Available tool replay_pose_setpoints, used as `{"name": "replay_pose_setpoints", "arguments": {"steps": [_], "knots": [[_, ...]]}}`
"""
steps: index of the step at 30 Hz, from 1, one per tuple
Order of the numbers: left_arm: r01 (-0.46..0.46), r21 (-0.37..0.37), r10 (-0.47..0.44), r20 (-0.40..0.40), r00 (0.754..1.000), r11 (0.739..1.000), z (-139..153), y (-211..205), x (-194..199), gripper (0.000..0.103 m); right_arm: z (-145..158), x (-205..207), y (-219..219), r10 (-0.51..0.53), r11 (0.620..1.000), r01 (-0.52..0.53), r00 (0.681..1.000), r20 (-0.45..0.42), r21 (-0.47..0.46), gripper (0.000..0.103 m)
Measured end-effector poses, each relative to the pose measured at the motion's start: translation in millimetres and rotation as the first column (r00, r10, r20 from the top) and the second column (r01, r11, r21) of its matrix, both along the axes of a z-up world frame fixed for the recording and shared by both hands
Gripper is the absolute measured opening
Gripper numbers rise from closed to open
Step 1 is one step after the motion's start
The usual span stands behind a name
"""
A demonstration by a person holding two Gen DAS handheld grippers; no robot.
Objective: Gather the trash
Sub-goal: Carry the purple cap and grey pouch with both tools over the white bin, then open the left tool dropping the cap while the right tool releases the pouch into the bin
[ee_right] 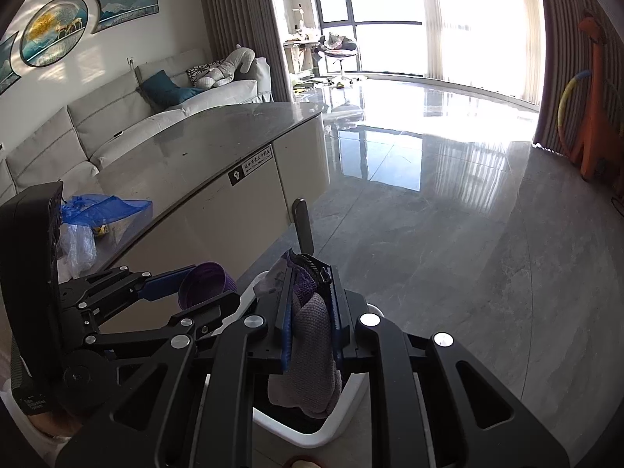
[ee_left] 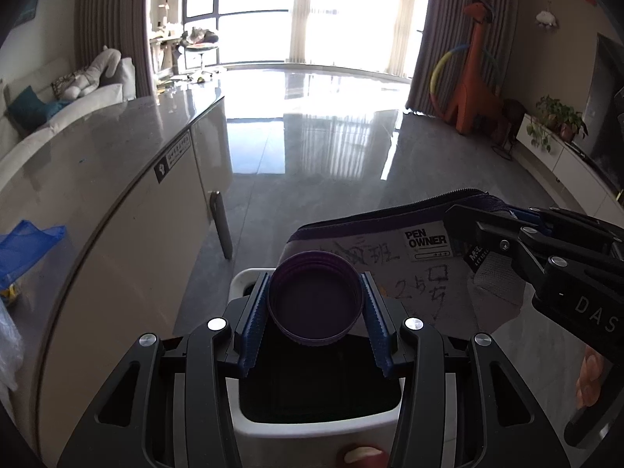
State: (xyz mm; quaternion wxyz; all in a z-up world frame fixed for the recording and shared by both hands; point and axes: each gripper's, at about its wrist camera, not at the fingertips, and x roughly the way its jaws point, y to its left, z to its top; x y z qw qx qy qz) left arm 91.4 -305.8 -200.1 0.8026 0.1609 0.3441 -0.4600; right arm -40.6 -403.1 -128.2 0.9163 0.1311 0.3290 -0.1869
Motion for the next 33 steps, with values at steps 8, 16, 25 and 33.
{"name": "replay_pose_setpoints", "arguments": {"steps": [8,16,25,33], "knots": [[-0.002,0.042,0.004,-0.046,0.999,0.999,-25,-15,17,0.046,-24,19,-6,0.026,1.000,-0.026,0.999,-0.045,0.014,0.017],[0.041,0.120,-0.029,-0.102,0.994,0.992,-69,-34,23,0.046,-38,18,-17,0.003,1.000,-0.001,0.997,-0.080,0.017,0.017],[0.022,0.218,0.000,-0.099,0.995,0.976,-95,-46,27,0.098,-43,20,-18,-0.009,1.000,0.012,0.995,-0.099,0.023,0.017],[-0.029,0.181,0.038,-0.052,0.998,0.983,-80,-30,35,0.098,-45,23,-16,0.000,1.000,0.002,0.995,-0.097,0.025,0.017]]}}
